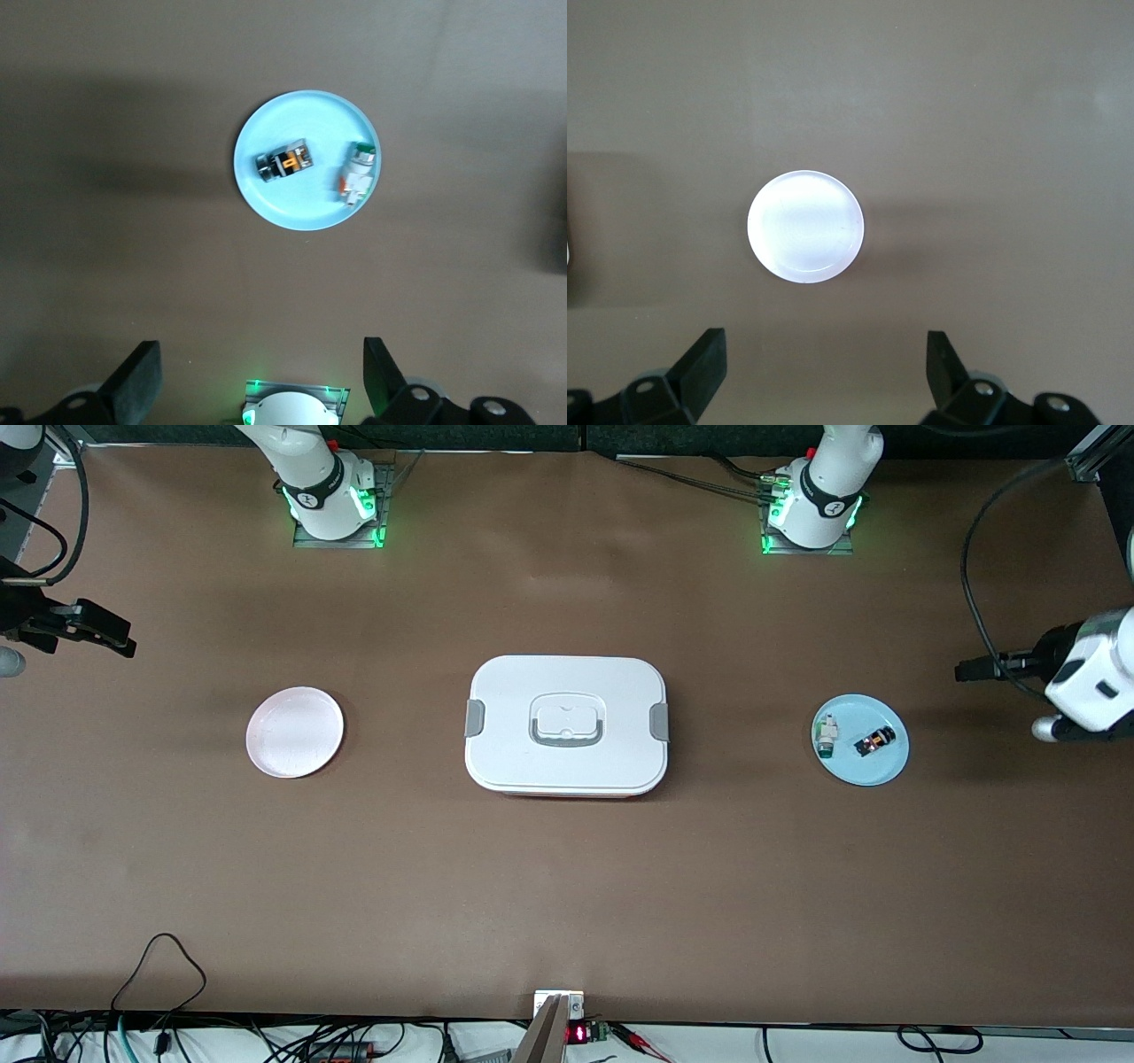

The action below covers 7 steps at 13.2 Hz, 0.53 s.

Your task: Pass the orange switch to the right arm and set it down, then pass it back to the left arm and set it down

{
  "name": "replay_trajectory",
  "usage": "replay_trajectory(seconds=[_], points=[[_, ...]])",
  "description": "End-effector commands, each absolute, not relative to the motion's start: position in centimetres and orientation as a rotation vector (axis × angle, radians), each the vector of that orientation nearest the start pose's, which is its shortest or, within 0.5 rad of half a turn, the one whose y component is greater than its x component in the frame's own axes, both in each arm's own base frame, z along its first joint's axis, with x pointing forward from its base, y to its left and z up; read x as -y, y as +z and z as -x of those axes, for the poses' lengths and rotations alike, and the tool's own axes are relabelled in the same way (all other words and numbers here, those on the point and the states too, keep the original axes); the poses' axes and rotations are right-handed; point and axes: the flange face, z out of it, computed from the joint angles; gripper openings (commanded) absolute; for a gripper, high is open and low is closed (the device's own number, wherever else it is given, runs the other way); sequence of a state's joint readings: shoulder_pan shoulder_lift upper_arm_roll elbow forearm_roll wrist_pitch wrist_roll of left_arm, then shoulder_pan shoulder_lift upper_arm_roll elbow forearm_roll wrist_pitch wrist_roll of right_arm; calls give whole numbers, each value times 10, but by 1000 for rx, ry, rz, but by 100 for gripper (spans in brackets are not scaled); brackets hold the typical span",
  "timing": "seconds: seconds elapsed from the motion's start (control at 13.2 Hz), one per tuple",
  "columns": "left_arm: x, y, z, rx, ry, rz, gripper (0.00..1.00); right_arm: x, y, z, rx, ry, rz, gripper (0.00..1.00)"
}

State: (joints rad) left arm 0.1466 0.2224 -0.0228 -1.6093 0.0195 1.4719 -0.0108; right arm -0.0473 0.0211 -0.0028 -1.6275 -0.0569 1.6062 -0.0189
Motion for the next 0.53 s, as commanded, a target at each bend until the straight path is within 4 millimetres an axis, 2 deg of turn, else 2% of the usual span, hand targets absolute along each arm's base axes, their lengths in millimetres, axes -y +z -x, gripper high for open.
replay_trajectory(seconds=[0.0, 0.08, 0.3, 0.46], points=[[-95, 425, -598, 228, 624, 3056, 100, 32, 594, -561, -37, 75, 3205, 100], [-98, 410, -603, 238, 638, 3030, 100, 31, 594, -561, -40, 74, 3200, 100], [-107, 384, -612, 238, 627, 2999, 100, 31, 594, -561, -40, 74, 3199, 100], [-106, 361, -618, 412, 611, 3019, 100, 32, 594, -560, -45, 76, 3197, 100]])
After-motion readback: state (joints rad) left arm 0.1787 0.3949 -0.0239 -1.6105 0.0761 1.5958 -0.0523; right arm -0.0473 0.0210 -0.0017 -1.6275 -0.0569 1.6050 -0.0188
